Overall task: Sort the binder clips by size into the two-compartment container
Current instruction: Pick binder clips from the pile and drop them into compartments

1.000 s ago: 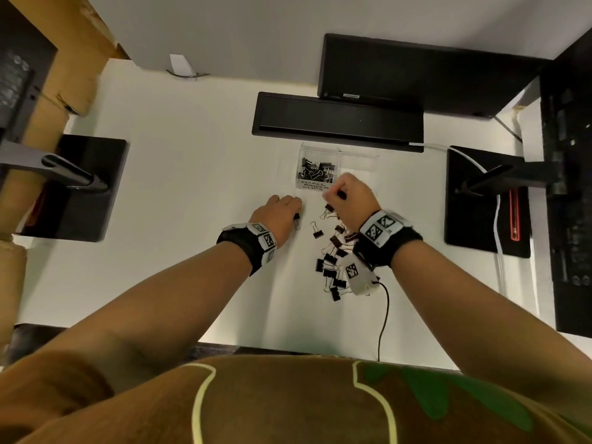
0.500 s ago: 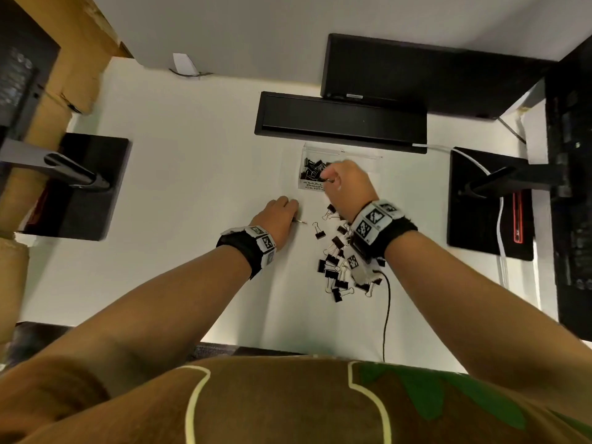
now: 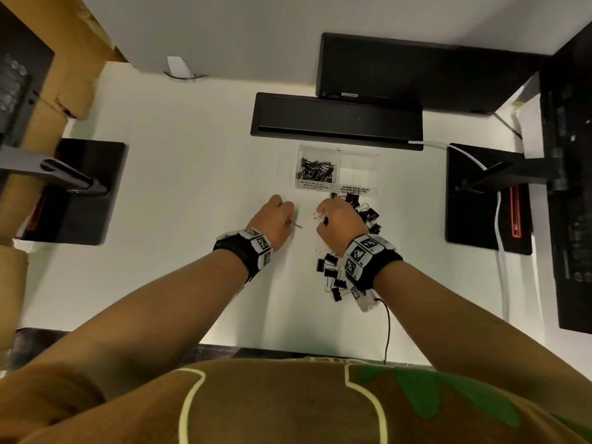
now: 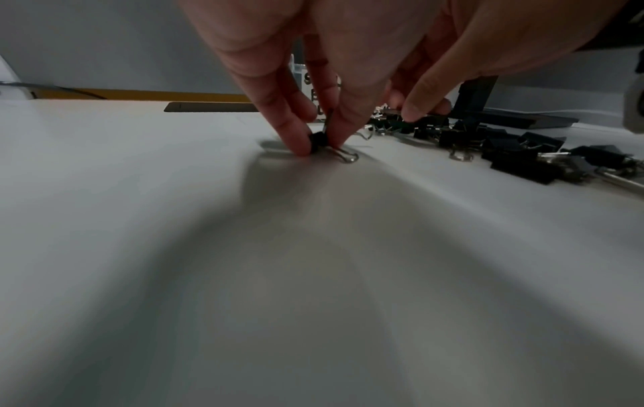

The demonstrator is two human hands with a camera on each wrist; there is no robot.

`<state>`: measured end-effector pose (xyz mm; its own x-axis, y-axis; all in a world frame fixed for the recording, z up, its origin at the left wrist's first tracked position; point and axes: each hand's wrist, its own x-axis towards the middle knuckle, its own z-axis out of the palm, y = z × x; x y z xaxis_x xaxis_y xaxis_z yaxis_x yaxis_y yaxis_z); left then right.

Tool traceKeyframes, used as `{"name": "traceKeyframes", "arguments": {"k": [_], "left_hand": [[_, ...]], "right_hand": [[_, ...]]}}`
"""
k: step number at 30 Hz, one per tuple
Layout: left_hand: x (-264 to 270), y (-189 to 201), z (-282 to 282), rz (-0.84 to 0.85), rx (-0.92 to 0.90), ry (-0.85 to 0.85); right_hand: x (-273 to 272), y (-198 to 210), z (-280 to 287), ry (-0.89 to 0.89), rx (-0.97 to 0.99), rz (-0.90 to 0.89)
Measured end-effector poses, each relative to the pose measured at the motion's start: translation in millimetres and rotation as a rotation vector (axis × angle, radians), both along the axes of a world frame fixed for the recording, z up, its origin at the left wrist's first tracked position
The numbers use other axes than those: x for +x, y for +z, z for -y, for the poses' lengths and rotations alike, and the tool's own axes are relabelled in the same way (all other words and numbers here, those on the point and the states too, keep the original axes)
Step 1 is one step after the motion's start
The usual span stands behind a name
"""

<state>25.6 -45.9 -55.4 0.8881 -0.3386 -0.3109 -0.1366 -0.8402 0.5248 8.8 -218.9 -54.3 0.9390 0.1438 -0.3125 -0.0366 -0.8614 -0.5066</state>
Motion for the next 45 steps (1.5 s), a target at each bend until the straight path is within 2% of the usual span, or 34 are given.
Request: {"name": "traceKeyframes", "arguments": {"k": [3, 9, 15, 18, 21, 25, 30, 35, 39, 45], "left_hand": [[0.6, 4.7, 2.5, 0.008, -0.059, 0.04], [17.9, 30.1, 17.5, 0.098, -0.199, 0.096], [60.1, 56.7, 41.1, 0.179, -0.263, 0.186], [75.4, 60.6, 49.6, 0.182, -0.257, 0.207], [79.2, 56.5, 52.3, 0.158, -0.246, 0.204], [65.8, 46.6, 47.5, 0.134, -0.245, 0.18], [30.2, 32.1, 43.8, 0.129, -0.205, 0.117], [-8.8, 10.7, 53.0, -0.036, -0.118, -0.065], [-20.4, 2.8, 59.9, -0.083, -0.021, -0.189], [-22.1, -0.3, 49.3, -0.048, -0.011, -0.164]], "right_hand": [[11.6, 1.3, 5.4, -0.023, -0.068, -0.001], [15.7, -6.4, 3.5, 0.05, -0.168, -0.053], [12.8, -3.3, 6.5, -0.01, -0.057, -0.073], [8.6, 1.3, 8.9, -0.007, 0.023, -0.061], [1.6, 4.5, 12.3, -0.1, 0.128, -0.071], [2.1, 12.5, 22.0, -0.269, 0.257, -0.05], [31.6, 35.3, 40.6, -0.436, 0.333, 0.044], [70.5, 49.6, 35.5, -0.35, 0.307, 0.083], [80.6, 46.5, 21.6, -0.285, 0.318, 0.068], [68.3, 45.4, 19.7, -0.31, 0.392, 0.046]]}}
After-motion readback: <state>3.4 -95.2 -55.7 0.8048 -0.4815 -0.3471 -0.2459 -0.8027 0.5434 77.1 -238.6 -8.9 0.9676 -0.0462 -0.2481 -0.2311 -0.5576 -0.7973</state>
